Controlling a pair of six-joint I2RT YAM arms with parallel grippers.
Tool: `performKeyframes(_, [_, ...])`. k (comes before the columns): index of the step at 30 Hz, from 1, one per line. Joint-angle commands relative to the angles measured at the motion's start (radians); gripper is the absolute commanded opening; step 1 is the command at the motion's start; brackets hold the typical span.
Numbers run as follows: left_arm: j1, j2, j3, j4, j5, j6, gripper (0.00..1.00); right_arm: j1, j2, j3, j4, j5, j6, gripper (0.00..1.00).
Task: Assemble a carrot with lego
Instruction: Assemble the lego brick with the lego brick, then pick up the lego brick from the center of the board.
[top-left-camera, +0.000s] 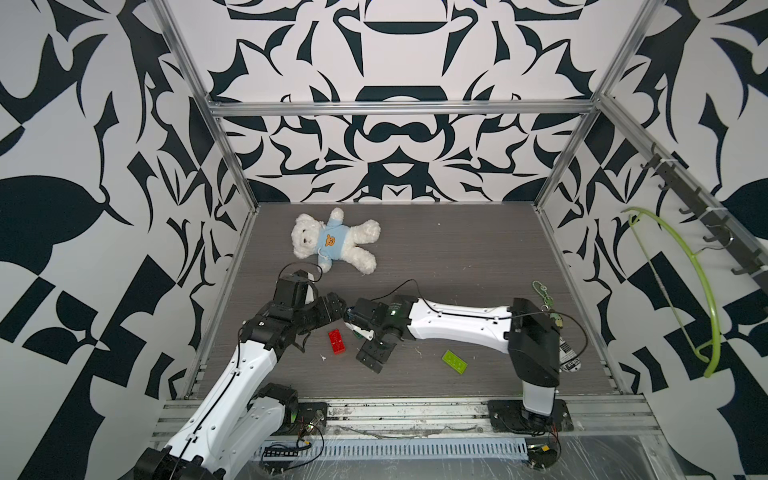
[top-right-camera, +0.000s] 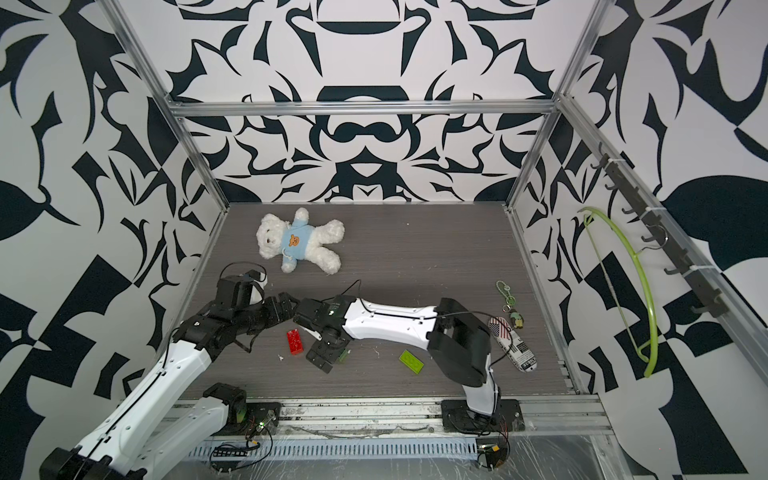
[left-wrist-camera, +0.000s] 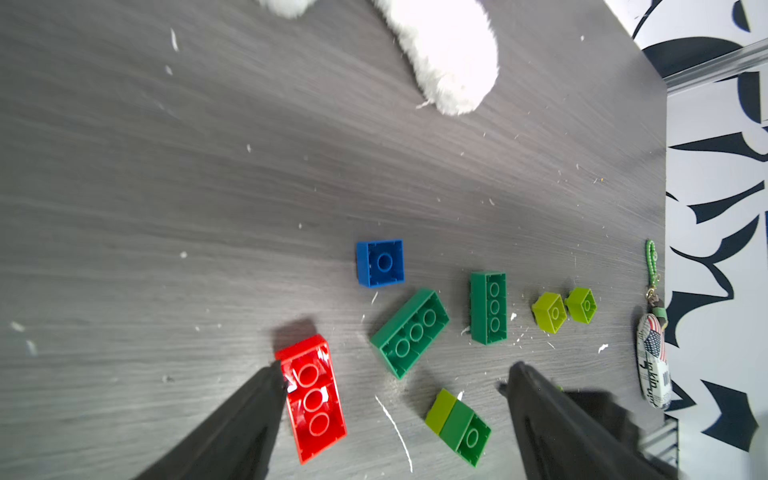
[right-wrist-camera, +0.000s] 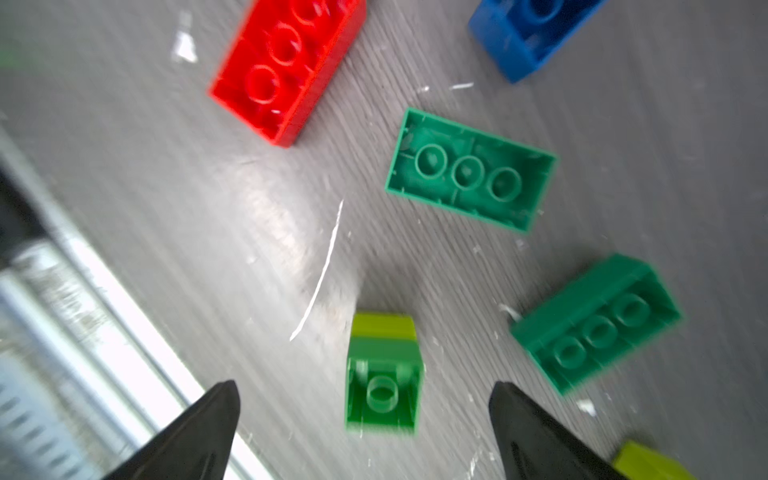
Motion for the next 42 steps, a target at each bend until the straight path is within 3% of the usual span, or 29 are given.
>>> performKeyframes(1, [0.001,-0.013,0.032,-0.017,-0.003,-0.006,0.91,-0.052,-0.169,-0.070,0.026,-0.037,0.046,0.99])
performKeyframes(3, [0.001,-0.027,0.016,0.018,0.016,-0.035,0.91,-0.135,-0.218,-0.162,0.109,-0.076,0.116,0.97])
performKeyframes(5, [0.001,-0.031,0.000,0.057,0.044,-0.045,0.91,-0.180,-0.206,-0.185,0.141,-0.034,0.168,0.92])
performKeyframes(11, [0.001,-0.012,-0.001,0.061,0.064,-0.030,0.90,-0.199,-0.042,-0.097,0.108,0.105,0.231,0.86])
performKeyframes(20, [0.001,-0.023,0.000,0.049,0.067,-0.015,0.90,-0.220,0.074,-0.089,0.186,0.055,0.307,0.77])
performKeyframes(31, [0.001,-0.028,-0.003,0.046,0.067,-0.003,0.90,-0.222,0.108,-0.102,0.215,0.096,0.316,0.54])
performKeyframes(36, [0.001,-0.031,-0.005,0.042,0.072,0.006,0.90,-0.225,0.097,-0.114,0.216,0.099,0.303,0.36])
performKeyframes(42, [0.001,-0.037,-0.005,0.044,0.090,0.013,0.90,-0.225,-0.087,-0.192,0.184,0.066,0.121,0.28])
